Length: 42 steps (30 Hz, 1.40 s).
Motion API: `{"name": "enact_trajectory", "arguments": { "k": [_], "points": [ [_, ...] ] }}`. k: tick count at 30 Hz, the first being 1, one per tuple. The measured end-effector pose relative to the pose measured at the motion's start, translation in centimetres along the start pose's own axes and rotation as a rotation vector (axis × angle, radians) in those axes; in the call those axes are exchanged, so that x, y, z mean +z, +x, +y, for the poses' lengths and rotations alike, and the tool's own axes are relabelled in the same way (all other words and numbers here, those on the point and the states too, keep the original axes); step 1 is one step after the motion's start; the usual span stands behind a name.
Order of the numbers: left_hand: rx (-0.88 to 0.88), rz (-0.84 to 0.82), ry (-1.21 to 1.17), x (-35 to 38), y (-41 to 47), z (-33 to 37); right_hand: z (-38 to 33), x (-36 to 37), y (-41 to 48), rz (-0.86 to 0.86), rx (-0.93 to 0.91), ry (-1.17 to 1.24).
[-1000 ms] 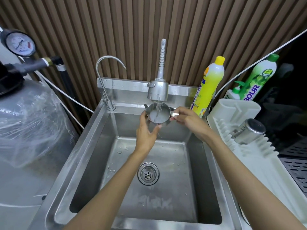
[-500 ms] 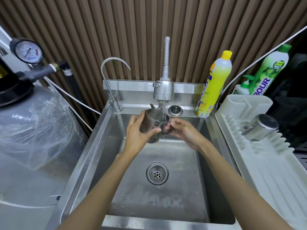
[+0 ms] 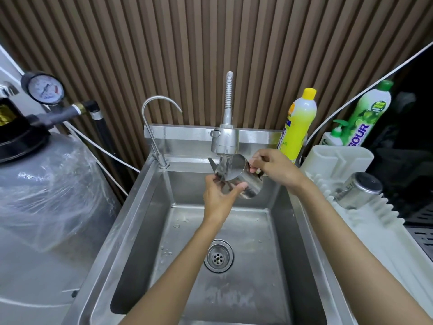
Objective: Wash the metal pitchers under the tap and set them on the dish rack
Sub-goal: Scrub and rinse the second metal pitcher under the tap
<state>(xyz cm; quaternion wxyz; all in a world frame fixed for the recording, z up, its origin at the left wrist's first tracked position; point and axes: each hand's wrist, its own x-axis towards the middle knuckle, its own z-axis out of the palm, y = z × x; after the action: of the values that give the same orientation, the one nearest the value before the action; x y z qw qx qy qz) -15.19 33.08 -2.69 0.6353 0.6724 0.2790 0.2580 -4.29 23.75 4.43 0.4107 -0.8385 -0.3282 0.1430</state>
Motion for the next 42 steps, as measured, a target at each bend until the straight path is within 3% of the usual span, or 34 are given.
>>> {"name": "enact_trajectory", "arguments": {
  "k": [3, 7, 12, 15, 20, 24, 29, 31, 34, 37, 42],
  "points": [
    [0.083, 0.02, -0.047, -0.4, 1.0, 0.2, 1.1, 0.8, 0.0, -0.024, -0.024, 0.335],
    [0.288, 0.077, 0.184, -2.0, 1.5, 0.4, 3.4, 3.4, 0.0, -0.139, 0.057, 0.806],
    [0.446, -0.118, 0.454, -4.5, 1.6, 1.6, 4.2, 6.5, -0.9, -0.22, 0.177, 1.237],
    [0.447, -0.075, 0.53, -5.0, 0.6, 1.8, 3.5, 6.7, -1.2, -0.198, 0.215, 1.178],
    [0.254, 0.022, 0.459, -4.2, -0.9, 0.3, 1.6, 4.8, -1.4, -0.137, 0.263, 0.713],
    [0.073, 0.038, 0.257, -2.5, -1.4, -0.3, 0.3, 3.7, -1.2, 0.047, 0.251, 0.316],
    [-0.075, -0.023, -0.159, -0.2, -0.8, -0.3, -0.9, 2.6, -1.0, 0.317, 0.199, -0.034],
    [-0.065, -0.018, -0.24, 0.7, -0.5, 0.3, -0.9, 2.4, -0.8, 0.384, 0.117, -0.004],
    [-0.006, 0.038, -0.229, 0.9, 0.2, 1.0, -0.4, 2.6, 0.0, 0.359, 0.029, 0.263],
    [0.127, 0.133, -0.106, 0.2, 0.8, 1.1, 0.0, 3.1, 0.6, 0.321, 0.059, 0.611],
    [0.272, 0.177, 0.09, -2.0, 0.7, 1.8, 0.5, 5.9, 0.9, 0.147, 0.132, 0.961]
  ]
}}
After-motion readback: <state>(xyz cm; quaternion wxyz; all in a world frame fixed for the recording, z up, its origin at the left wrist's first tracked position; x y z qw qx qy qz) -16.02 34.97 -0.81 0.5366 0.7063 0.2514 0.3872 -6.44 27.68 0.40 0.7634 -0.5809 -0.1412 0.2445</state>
